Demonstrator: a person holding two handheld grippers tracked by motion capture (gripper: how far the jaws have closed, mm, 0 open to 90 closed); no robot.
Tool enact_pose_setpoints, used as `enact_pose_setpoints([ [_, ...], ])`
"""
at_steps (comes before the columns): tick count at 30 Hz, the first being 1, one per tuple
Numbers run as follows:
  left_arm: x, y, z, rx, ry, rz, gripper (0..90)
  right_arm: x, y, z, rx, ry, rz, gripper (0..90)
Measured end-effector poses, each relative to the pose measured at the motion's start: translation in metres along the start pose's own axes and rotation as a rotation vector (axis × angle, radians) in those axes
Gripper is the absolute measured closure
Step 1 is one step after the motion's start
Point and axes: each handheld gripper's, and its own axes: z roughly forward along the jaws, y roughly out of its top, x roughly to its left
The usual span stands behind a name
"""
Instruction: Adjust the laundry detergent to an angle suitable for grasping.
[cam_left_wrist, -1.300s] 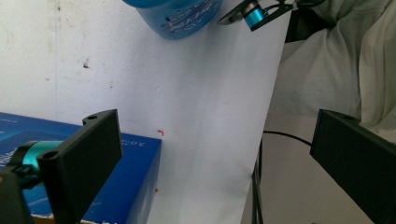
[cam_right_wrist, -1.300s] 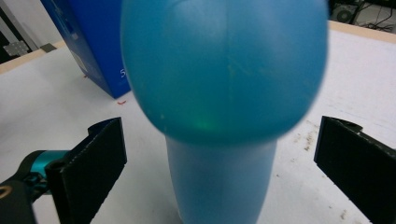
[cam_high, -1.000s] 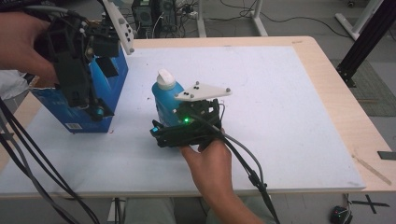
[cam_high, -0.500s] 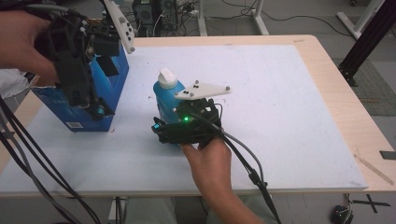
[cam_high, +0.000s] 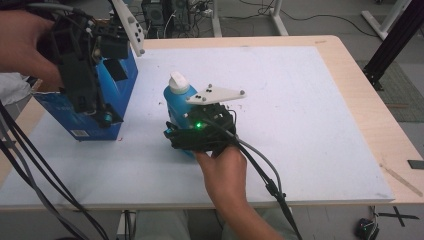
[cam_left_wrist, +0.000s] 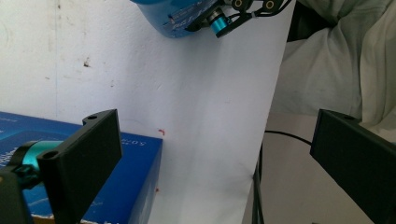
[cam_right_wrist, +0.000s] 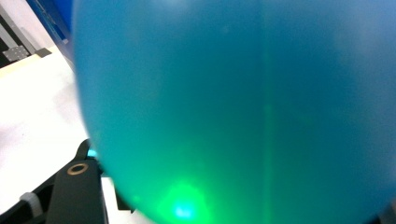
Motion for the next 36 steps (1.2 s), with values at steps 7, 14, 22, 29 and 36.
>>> enact_pose_setpoints([
  [7,-0.0002,0.0002,-0.0001,0.001,-0.001,0.000,2.3,0.0003,-0.0004,0.0012,-0.003,-0.004,-0.010,32.1],
  [14,-0.0002,-0.0005,-0.0001,0.000,0.000,-0.001,2.3,0.0014,0.0000,0.0013,-0.015,-0.003,-0.013,36.4],
  [22,-0.0001,-0.0018,0.0000,-0.003,-0.002,-0.006,2.3,0.0018,0.0006,-0.0006,-0.033,-0.013,-0.016,42.3],
  [29,0.0006,-0.0025,0.0005,0.000,-0.002,-0.005,2.3,0.0019,0.0016,-0.0010,-0.027,-0.015,-0.019,43.2],
  [36,0.0011,-0.0027,0.0007,-0.004,-0.001,-0.006,2.3,-0.0020,0.0062,-0.0017,0.004,0.006,-0.032,43.5],
])
